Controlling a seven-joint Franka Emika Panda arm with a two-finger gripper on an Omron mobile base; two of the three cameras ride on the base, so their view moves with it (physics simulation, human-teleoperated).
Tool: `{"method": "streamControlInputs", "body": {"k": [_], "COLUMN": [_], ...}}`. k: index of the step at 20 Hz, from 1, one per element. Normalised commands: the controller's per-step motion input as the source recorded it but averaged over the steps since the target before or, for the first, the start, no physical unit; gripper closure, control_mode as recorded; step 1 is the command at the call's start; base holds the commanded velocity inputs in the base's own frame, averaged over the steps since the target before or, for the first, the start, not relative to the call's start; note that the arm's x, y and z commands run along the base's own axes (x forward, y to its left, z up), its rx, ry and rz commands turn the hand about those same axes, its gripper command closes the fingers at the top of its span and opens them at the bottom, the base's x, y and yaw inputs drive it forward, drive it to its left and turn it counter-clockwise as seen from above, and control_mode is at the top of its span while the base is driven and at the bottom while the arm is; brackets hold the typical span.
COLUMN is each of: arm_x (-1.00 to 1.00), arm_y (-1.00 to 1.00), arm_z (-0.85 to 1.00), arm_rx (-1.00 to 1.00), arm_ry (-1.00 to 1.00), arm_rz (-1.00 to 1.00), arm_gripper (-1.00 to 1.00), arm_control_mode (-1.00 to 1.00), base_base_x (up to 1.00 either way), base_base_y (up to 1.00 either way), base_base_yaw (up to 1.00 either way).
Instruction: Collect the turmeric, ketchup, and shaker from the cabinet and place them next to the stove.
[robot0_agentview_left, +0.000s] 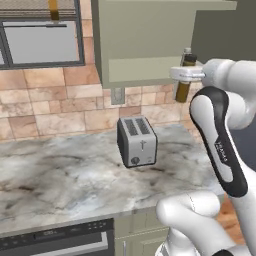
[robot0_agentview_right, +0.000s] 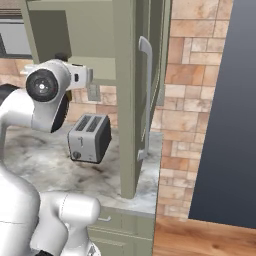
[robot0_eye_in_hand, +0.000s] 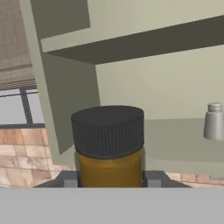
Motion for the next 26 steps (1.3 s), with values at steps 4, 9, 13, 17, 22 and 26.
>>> {"method": "streamControlInputs", "body": {"k": [4,9,13,17,22,26], "arm_x": [-0.99,-0.90,-0.20,0.00,0.00,0.00], "arm_y": [-0.06,0.16,0.11,0.00,0.00,0.00], "arm_z": [-0.11,-0.20,-0.06,0.00,0.00,0.00], "arm_rx": [0.00,0.00,-0.01,0.00,0.00,0.00], "arm_ry": [0.00,0.00,0.00,0.00,0.00,0.00], "arm_rz": [0.00,0.09,0.04,0.00,0.00,0.00], "arm_gripper": [1.00,1.00,1.00,1.00,1.00,1.00], "arm_control_mode": [-1.00,-1.00,1.00,1.00,1.00,1.00], "base_base_x": [0.00,0.00,-0.61,-0.74,-0.49,-0.19], "base_base_y": [0.00,0.00,0.39,0.67,0.83,0.83], "base_base_yaw": [0.00,0.00,0.14,0.24,0.41,0.52]}}
